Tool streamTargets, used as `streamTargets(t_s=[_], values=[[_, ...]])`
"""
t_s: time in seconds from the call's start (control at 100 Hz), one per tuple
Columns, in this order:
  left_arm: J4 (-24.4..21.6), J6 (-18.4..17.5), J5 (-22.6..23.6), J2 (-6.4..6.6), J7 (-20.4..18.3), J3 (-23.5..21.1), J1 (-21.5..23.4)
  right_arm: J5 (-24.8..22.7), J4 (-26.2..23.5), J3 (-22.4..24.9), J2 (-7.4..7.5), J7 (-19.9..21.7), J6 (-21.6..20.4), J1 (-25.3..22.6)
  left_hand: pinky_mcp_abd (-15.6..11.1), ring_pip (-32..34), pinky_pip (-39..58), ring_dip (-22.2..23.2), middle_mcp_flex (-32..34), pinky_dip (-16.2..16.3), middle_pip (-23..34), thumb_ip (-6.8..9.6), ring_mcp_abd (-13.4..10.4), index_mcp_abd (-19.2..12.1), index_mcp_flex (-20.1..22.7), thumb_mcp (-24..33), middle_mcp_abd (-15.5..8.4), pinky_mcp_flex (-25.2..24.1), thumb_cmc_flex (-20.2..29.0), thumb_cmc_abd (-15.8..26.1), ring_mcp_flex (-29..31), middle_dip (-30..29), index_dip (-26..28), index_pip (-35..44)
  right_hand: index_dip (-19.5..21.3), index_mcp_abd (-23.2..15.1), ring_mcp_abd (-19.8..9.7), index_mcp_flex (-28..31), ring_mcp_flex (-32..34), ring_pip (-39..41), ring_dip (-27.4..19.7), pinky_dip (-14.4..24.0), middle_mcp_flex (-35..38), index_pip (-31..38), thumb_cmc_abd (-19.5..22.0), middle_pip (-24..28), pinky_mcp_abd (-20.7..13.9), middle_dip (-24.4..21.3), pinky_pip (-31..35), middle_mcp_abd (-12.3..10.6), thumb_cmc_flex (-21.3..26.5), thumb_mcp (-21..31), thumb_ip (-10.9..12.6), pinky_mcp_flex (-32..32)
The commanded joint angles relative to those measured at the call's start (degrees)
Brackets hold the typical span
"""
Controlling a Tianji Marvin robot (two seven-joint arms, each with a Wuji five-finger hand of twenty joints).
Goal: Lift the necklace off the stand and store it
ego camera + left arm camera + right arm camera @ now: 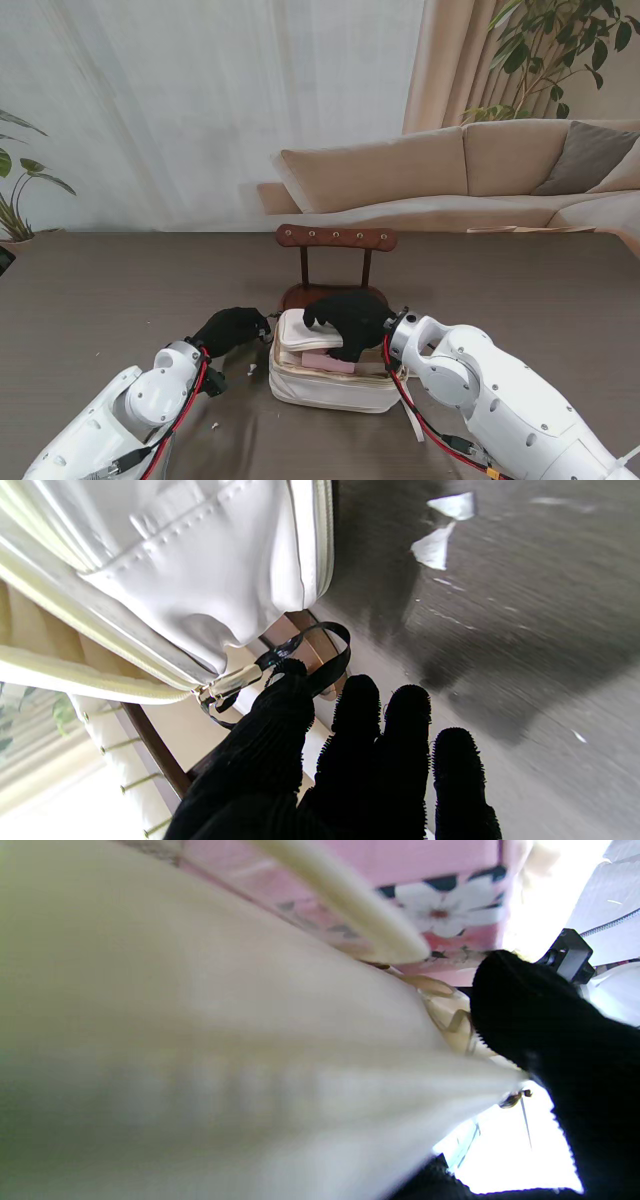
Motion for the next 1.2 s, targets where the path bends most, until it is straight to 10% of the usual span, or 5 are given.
streamTargets(t_s=[0.0, 0.44, 0.77, 0.95, 1.19], values=[[1.3, -0.3, -0.4, -1.45, -0.7, 0.6, -0.4, -0.4, 1.4, -0.8, 0.21, 1.7, -0.2, -1.1, -0.6, 0.2, -1.0, 0.3, 0.2, -0.1, -1.1, 2.95, -1.3, -3.0, 6.4, 1.7, 0.7, -2.2, 3.5, 1.5, 0.5, -1.1, -0.1, 5.7, -0.8, 0.0, -2.6, 0.1, 6.6, 1.0, -0.9, -0.9, 1.1, 0.7, 1.1, 0.0, -1.6, -0.6, 2.5, -1.2, 1.7, 4.2, 1.0, -7.2], [0.4, -0.3, -11.6, -2.65, -2.2, -0.2, 0.5, -0.3, 1.1, -0.4, 0.23, 1.8, -0.3, -1.5, -0.7, 0.2, -3.1, 0.3, -0.1, 1.2, 2.1, 0.71, 0.6, 5.1, 6.5, 5.1, 3.1, -3.7, 3.9, 3.6, 0.4, 3.5, 11.1, 13.8, -0.9, -0.8, -1.1, -0.6, 4.5, 0.4, -1.0, -1.0, -0.1, 0.4, 3.9, -0.2, -0.3, -0.7, 1.6, -0.9, -2.9, 1.6, 0.8, -9.2], [-3.1, 0.8, -16.5, -2.65, -3.7, -3.4, 3.0, 0.1, 0.0, 0.4, 0.29, 2.2, -1.2, -2.7, 0.2, 1.3, -3.1, 0.7, 5.4, 3.7, 1.0, -5.25, 2.3, 11.0, 11.3, 22.3, 4.6, -3.1, 0.1, -7.0, 4.0, 10.1, 11.9, 15.0, -1.3, -1.5, 1.2, -1.2, 1.1, -2.1, -2.0, -0.6, -1.9, -0.4, 10.1, -1.4, 1.3, -1.2, -0.3, -0.3, -9.4, -5.6, 1.2, -12.1], [-3.9, 0.4, -19.6, -2.82, -4.3, -4.3, 3.9, 0.3, -0.1, 0.5, 0.29, 2.2, -1.2, -3.2, 0.3, 1.3, -3.3, 0.7, 5.8, 3.6, 0.4, -4.77, 2.1, 9.1, 11.8, 23.1, 4.3, -3.1, -1.3, -7.3, 4.2, 9.8, 9.7, 12.0, -1.4, -1.4, 1.2, -1.1, 0.9, -2.2, -2.0, -0.4, -2.0, -0.6, 10.9, -1.5, 1.4, -1.2, -0.4, -0.1, -9.5, -6.6, 1.5, -12.2], [-3.3, -0.7, -22.2, -3.35, -3.7, -4.1, 3.7, 0.6, -0.1, 0.5, 0.24, 2.0, -1.2, -3.5, 0.5, 1.0, -3.8, 0.6, 1.7, 3.4, 3.4, 0.20, 0.4, 6.3, 7.8, 19.5, 2.6, -3.1, -12.9, -10.9, 2.9, -0.2, 1.3, 2.4, -1.4, -1.4, 1.0, -1.0, 1.1, -1.9, -1.9, -0.1, -1.7, -0.6, 10.7, -1.4, 1.2, -1.2, -0.4, 0.0, -9.3, -6.4, 1.6, -12.1]])
